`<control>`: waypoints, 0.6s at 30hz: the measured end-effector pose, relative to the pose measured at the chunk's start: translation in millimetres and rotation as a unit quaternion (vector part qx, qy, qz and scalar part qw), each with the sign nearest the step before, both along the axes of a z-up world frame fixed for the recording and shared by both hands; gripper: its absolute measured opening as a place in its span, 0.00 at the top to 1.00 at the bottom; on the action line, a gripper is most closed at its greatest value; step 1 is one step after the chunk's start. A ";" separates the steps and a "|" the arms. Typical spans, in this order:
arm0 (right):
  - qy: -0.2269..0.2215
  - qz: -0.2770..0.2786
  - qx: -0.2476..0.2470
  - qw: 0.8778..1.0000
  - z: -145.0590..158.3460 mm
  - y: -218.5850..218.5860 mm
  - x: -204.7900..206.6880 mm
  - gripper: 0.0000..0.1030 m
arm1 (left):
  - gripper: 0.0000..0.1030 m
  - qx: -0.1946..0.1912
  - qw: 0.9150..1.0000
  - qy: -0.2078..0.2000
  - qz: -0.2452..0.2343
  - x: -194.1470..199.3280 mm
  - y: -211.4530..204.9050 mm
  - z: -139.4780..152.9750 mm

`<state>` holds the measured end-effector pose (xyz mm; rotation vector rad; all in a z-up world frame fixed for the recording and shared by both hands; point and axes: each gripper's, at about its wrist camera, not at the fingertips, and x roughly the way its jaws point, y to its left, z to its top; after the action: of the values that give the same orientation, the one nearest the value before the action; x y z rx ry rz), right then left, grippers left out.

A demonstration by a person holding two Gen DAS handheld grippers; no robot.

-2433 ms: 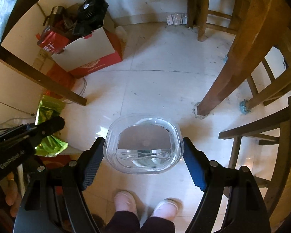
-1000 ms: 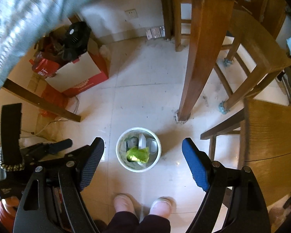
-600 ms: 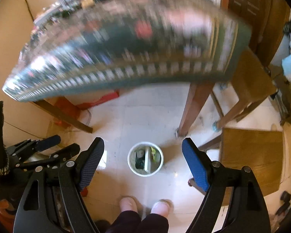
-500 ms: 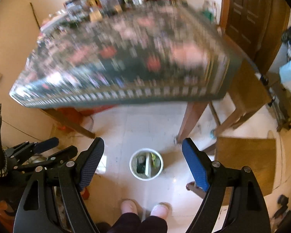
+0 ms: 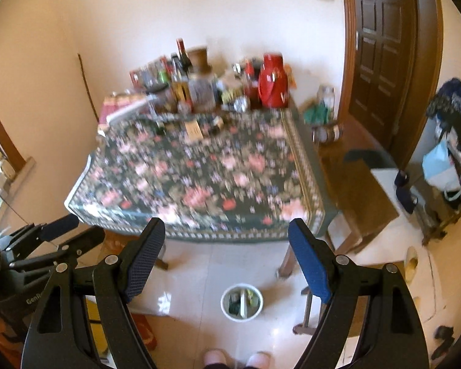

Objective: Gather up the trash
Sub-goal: 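Raise both open tools back toward the floral table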

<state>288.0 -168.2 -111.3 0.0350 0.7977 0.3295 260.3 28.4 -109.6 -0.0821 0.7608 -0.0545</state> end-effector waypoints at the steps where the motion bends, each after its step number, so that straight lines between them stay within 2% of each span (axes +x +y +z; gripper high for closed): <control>1: -0.011 -0.002 0.001 1.000 10.4 2.1 -4.9 0.22 | 0.45 0.001 1.000 -0.011 -0.002 -2.2 0.1 10.0; 8: -0.092 -0.018 -0.006 0.996 68.6 16.0 -35.1 0.22 | 0.44 0.000 0.996 -0.087 -0.015 -25.6 12.5 72.4; 10: -0.117 -0.024 -0.009 0.993 82.9 19.0 -43.1 0.21 | 0.39 0.003 0.994 -0.110 -0.019 -32.0 15.7 86.4; 12: -0.147 -0.031 -0.010 0.989 96.6 20.9 -52.0 0.18 | 0.34 0.010 0.991 -0.135 -0.016 -39.2 18.2 98.4; 14: -0.180 -0.039 -0.010 0.983 108.1 22.9 -59.9 0.09 | 0.32 0.023 0.987 -0.159 -0.005 -43.2 20.9 108.8; 18: -0.231 -0.061 -0.027 0.971 121.1 26.7 -64.0 0.05 | 0.28 0.035 0.985 -0.170 0.000 -39.4 22.5 114.9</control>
<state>224.0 -141.5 9.8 -0.0431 0.3404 0.1876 220.8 50.9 5.2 -0.0043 0.4217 -0.0394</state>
